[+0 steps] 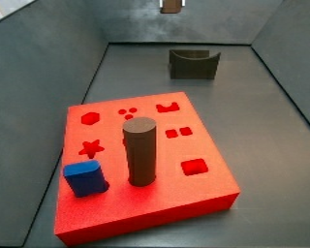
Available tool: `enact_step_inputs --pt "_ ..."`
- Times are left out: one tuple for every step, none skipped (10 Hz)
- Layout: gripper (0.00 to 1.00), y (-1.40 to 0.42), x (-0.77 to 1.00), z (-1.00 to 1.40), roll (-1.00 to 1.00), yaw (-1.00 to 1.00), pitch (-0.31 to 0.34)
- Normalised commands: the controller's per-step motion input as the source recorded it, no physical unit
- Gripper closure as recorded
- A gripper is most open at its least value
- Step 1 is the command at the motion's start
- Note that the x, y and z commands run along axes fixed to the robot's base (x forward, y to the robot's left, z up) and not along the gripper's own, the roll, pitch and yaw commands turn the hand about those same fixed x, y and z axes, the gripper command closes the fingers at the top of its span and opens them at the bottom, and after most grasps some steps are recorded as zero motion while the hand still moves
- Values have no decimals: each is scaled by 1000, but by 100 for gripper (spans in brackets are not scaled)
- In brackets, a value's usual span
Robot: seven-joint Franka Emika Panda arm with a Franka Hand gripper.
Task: Pick up the 3 prong object. Move up. Place the 3 prong object on the fixture. Regrasp the 3 prong object. Move to above the board. Insert the 3 prong object.
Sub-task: Place the 3 prong object on the fixture.
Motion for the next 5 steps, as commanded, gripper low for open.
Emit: enact_step_inputs --pt "100 113 1000 11 -1000 -103 114" --pt "100 87 942 -7 -1000 -126 114" --pt "100 68 856 -14 -914 -135 101" --pt "100 61 770 -16 -754 -132 81" --pt "100 57 686 -15 -594 -126 61"
